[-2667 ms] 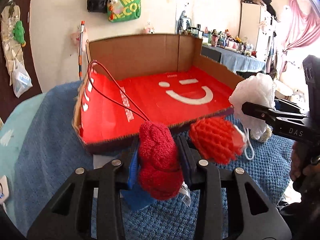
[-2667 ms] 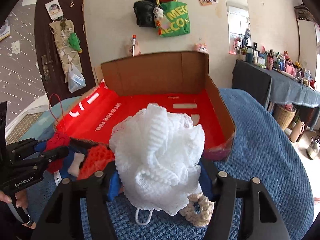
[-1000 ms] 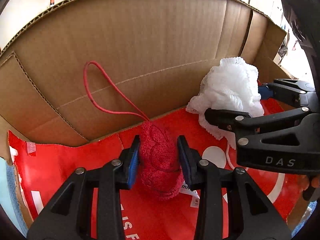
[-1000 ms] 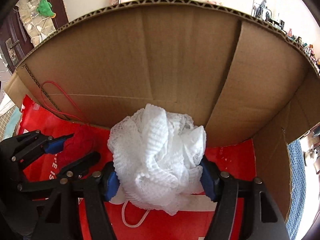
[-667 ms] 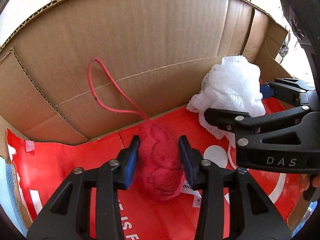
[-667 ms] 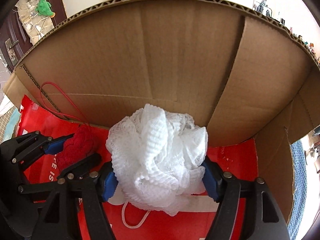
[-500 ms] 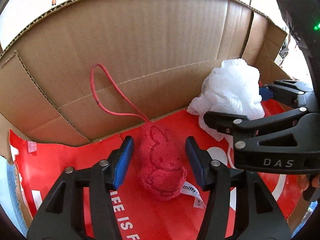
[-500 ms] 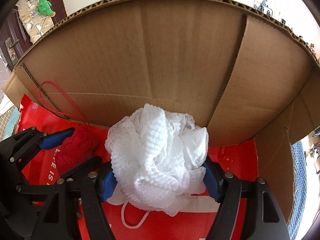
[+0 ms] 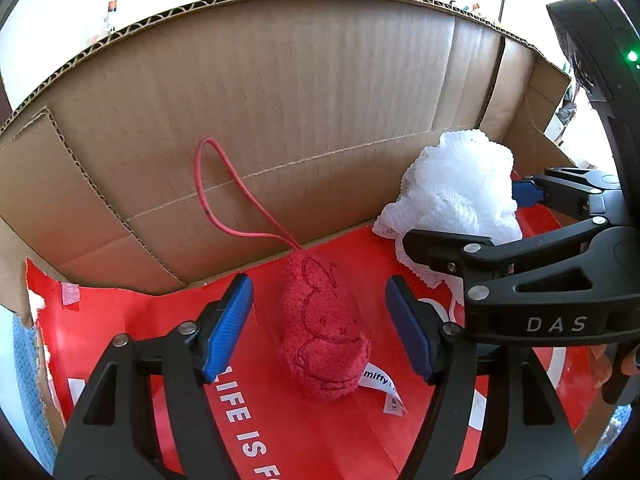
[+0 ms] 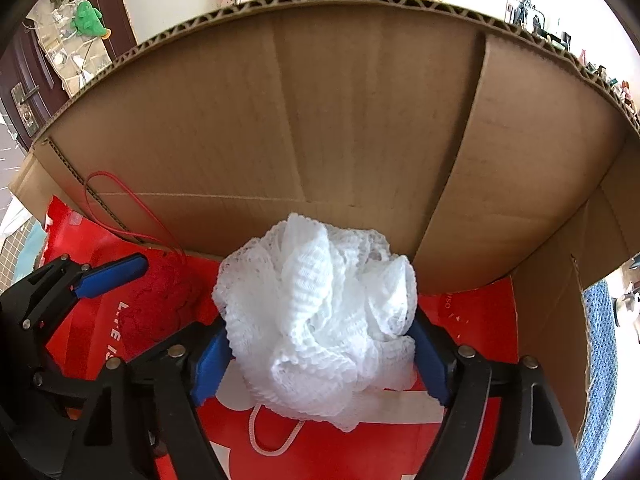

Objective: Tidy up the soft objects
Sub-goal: 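Carry both items into the box and open both tools to release them, then withdraw both tools from the box back over the blanket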

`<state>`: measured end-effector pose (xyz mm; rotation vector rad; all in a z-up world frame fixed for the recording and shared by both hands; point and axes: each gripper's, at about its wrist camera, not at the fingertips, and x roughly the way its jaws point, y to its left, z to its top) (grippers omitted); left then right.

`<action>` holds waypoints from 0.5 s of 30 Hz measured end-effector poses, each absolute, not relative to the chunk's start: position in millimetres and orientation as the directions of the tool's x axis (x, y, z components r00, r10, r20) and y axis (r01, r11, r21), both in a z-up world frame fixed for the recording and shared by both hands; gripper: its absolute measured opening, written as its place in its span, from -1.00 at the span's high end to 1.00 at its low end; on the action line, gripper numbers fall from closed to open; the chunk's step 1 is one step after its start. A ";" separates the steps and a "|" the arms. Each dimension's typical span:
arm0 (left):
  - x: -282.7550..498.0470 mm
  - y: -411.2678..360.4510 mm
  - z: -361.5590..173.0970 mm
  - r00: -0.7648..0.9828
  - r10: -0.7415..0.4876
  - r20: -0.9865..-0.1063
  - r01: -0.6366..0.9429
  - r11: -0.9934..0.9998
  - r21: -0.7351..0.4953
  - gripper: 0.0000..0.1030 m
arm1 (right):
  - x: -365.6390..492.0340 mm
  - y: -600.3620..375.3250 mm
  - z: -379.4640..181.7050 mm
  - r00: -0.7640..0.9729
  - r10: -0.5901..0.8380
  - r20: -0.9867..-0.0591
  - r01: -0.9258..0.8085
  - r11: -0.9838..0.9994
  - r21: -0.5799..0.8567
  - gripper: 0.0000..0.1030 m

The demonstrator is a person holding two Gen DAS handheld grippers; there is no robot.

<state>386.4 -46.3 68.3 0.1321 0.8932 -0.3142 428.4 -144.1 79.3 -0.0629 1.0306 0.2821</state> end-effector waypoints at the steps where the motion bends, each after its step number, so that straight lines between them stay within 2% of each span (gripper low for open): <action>1: 385.0 -45.3 68.2 0.585 -0.215 -0.782 0.322 0.946 -0.019 -0.38 | 428.0 -142.6 80.4 0.482 0.204 -0.852 -0.260 0.962 0.084 -0.59; 10: 377.3 -34.0 75.6 0.590 -0.239 -0.771 0.322 0.946 -0.047 -0.39 | 425.7 -157.2 102.1 0.487 0.239 -0.840 -0.260 0.958 0.122 -0.70; 15: 363.7 -26.2 90.3 0.611 -0.248 -0.752 0.310 0.949 -0.060 -0.50 | 414.1 -162.8 119.1 0.520 0.244 -0.819 -0.255 0.959 0.123 -0.79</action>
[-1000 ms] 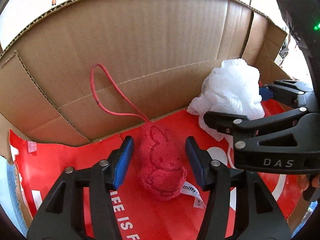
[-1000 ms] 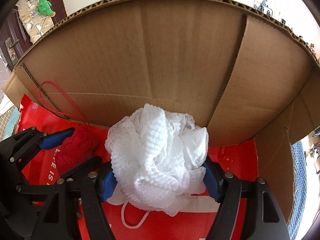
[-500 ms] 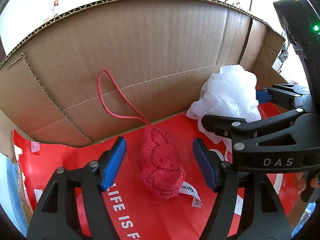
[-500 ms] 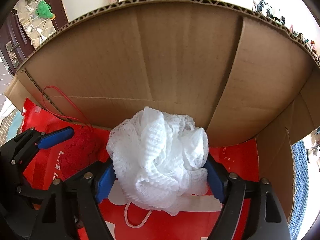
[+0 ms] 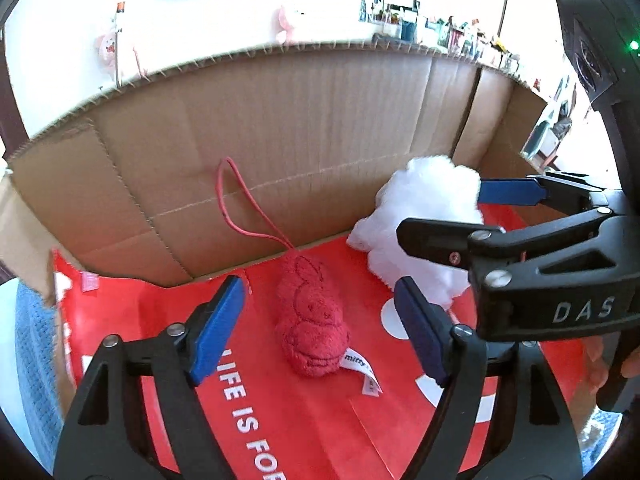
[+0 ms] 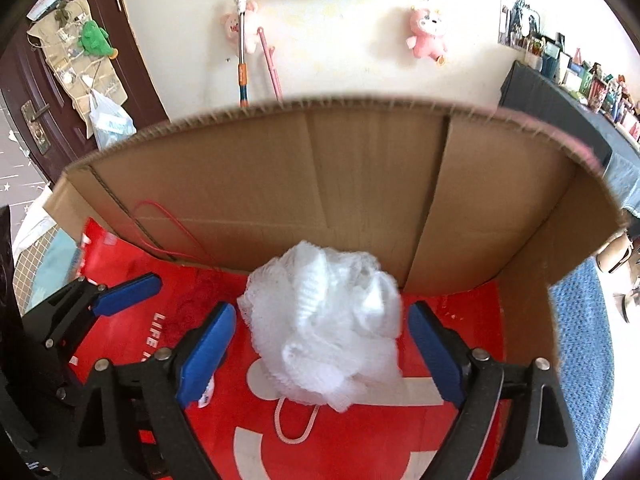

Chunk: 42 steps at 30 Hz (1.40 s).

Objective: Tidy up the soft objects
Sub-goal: 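Withdraw both tools from the box back over the blanket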

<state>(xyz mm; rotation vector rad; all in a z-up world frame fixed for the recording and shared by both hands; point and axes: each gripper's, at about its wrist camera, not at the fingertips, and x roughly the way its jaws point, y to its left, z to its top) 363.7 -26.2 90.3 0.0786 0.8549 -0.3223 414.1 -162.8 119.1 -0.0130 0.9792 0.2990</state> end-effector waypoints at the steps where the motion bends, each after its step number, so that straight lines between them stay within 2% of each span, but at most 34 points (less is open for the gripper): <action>1: 360.6 -25.1 93.2 0.616 -0.250 -0.747 0.309 0.949 -0.063 -0.50 | 409.8 -161.5 122.3 0.530 0.243 -0.812 -0.256 0.959 0.120 -0.81; 6: 341.9 -21.6 111.3 0.641 -0.263 -0.721 0.305 0.949 -0.075 -0.51 | 391.5 -169.9 146.7 0.574 0.250 -0.779 -0.252 0.960 0.122 -0.88; 10: 327.5 -18.3 130.0 0.675 -0.274 -0.686 0.297 0.951 -0.087 -0.74 | 368.3 -168.5 160.7 0.617 0.256 -0.744 -0.250 0.960 0.123 -0.93; 14: 301.3 -13.0 151.0 0.719 -0.280 -0.637 0.289 0.953 -0.092 -0.76 | 345.3 -173.6 181.6 0.662 0.257 -0.704 -0.260 0.960 0.106 -1.00; 17: 287.7 -9.2 165.5 0.750 -0.278 -0.601 0.280 0.955 -0.093 -0.87 | 320.9 -177.9 199.3 0.696 0.273 -0.664 -0.272 0.956 0.108 -1.00; 29: 183.6 -3.6 203.4 0.878 -0.222 -0.424 0.232 0.972 -0.029 -0.94 | 214.8 -193.8 239.5 0.804 0.307 -0.509 -0.302 0.949 0.094 -1.00; 42: 73.8 3.0 193.9 0.941 -0.213 -0.261 0.209 0.977 -0.044 -1.00 | 102.7 -196.9 227.3 0.879 0.293 -0.375 -0.305 0.952 0.029 -1.00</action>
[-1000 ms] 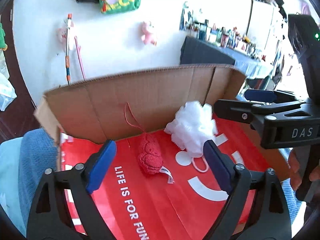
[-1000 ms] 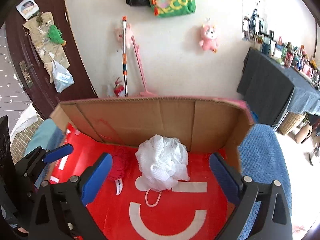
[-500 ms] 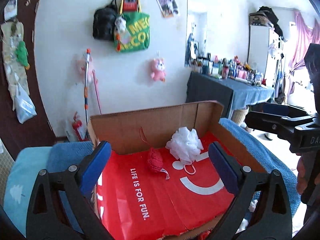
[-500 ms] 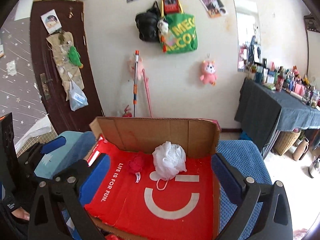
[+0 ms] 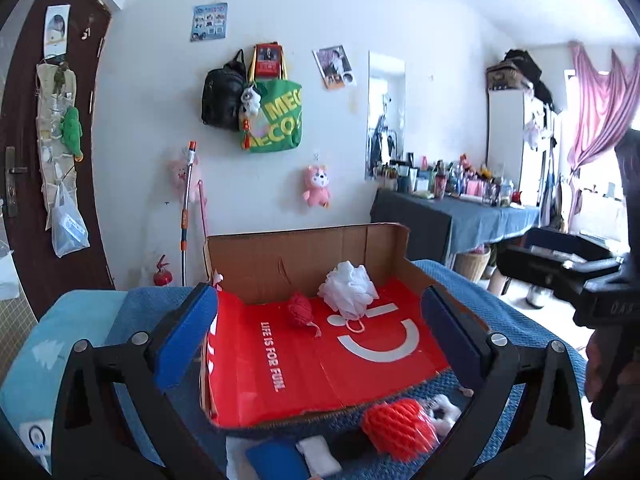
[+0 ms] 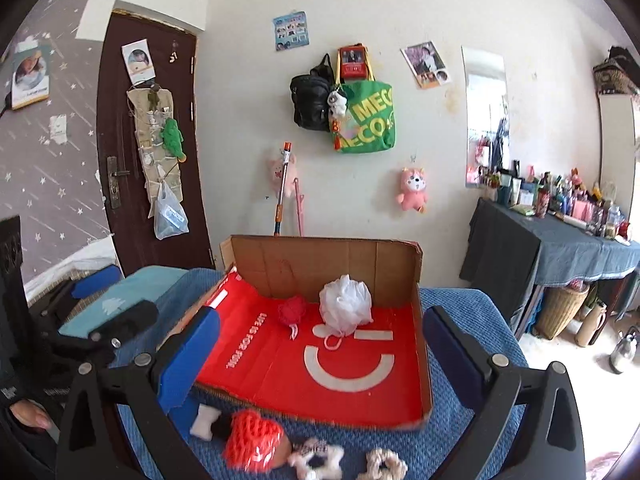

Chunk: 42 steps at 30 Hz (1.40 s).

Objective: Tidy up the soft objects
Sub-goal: 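Withdraw both tools from the box back over the blanket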

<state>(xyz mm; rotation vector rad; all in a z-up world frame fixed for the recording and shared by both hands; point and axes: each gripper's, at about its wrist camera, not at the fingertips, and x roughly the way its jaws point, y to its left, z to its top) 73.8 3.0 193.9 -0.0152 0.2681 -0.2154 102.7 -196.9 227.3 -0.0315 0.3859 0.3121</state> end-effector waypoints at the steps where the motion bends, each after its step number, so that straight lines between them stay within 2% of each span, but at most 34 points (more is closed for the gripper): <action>1: 68.4 3.9 192.2 0.943 -0.211 -0.259 0.205 0.977 -0.050 -1.00 | 94.5 -196.3 223.8 0.885 0.290 -0.364 -0.302 0.953 0.023 -1.00; 18: -3.0 10.1 136.2 0.953 -0.197 -0.231 0.183 0.980 -0.080 -1.00 | 19.5 -199.4 144.2 0.918 0.230 -0.324 -0.235 0.972 0.023 -1.00; 27: -25.1 5.7 104.8 0.968 -0.177 -0.180 0.167 0.984 -0.066 -1.00 | -1.9 -202.8 107.3 0.931 0.221 -0.290 -0.220 0.975 0.036 -1.00; 35: -22.5 7.8 80.9 0.957 -0.172 -0.234 0.158 0.985 -0.076 -1.00 | -0.1 -204.1 74.4 0.926 0.202 -0.320 -0.194 0.979 0.056 -1.00; 42: -13.3 8.8 60.6 0.933 -0.176 -0.315 0.155 0.984 -0.092 -1.00 | 6.7 -209.5 56.2 0.907 0.199 -0.372 -0.180 0.980 0.084 -1.00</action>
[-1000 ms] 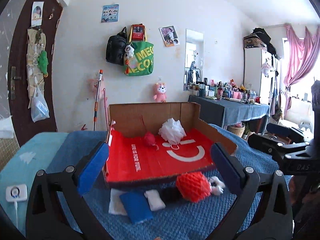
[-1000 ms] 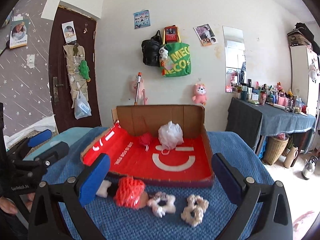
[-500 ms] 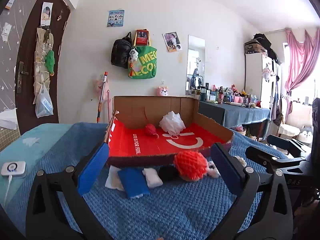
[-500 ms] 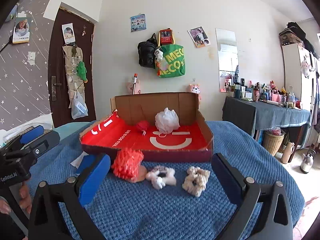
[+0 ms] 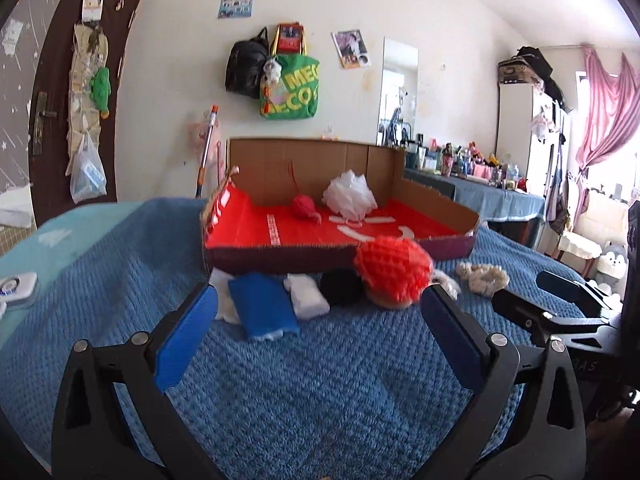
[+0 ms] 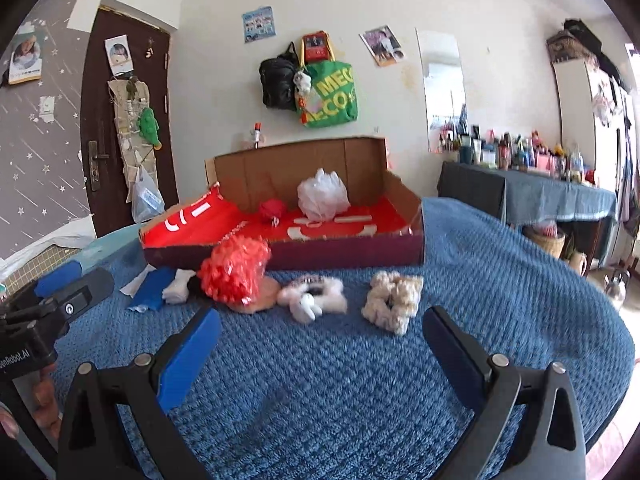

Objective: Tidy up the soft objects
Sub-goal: 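Withdraw both tools from the box back over the blanket, then grasp the cream scrunchie with the right tool while the left tool grasps the tissue packet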

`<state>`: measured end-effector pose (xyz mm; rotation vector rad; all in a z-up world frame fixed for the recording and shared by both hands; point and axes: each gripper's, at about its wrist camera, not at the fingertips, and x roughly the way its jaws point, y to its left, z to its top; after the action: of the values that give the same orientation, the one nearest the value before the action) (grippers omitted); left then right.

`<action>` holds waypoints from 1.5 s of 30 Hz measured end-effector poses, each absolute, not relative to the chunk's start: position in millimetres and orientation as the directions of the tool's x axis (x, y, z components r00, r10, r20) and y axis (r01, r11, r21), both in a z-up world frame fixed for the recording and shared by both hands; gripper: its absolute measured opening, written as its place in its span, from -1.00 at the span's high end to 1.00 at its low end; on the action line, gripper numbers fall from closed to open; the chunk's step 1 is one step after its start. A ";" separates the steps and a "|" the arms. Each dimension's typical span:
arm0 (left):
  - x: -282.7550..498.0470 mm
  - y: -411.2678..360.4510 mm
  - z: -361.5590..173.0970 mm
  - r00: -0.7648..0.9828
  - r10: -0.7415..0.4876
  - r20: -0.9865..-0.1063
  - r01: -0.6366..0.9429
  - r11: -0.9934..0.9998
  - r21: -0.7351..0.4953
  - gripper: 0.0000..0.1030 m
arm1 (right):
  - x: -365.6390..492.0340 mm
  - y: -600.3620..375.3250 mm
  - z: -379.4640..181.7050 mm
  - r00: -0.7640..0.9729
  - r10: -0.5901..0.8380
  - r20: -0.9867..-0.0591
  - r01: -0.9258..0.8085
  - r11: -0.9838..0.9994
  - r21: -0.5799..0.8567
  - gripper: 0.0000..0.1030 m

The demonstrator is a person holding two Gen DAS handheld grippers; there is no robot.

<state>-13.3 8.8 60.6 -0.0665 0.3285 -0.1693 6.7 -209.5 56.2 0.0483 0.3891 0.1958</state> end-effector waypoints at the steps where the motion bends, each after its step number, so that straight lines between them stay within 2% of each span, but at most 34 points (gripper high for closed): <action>1: -12.0 9.1 58.0 0.928 -0.177 -0.327 0.154 0.983 -0.096 -1.00 | 7.2 -210.7 53.8 0.904 0.201 -0.378 -0.180 0.980 0.090 -1.00; 14: -1.6 15.1 42.3 0.899 -0.183 -0.398 0.141 0.981 -0.132 -1.00 | 16.0 -215.2 38.3 0.878 0.188 -0.441 -0.159 0.982 0.102 -1.00; 23: 12.1 21.9 51.9 0.887 -0.172 -0.429 0.138 0.984 -0.109 -1.00 | 32.5 -219.3 44.9 0.857 0.192 -0.479 -0.152 0.981 0.122 -1.00; 32: 47.3 49.3 67.0 0.852 -0.148 -0.502 0.123 0.989 -0.083 -1.00 | 67.5 -228.5 60.0 0.816 0.188 -0.546 -0.148 0.982 0.118 -1.00; 45: 103.9 98.7 51.8 0.723 -0.069 -0.687 0.135 0.990 0.043 -1.00 | 117.0 -257.5 58.1 0.706 0.215 -0.675 -0.129 0.976 0.176 -1.00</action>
<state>103.9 98.7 51.8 0.0922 0.7542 -0.1127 117.0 -257.5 58.1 0.1185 0.7633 0.1912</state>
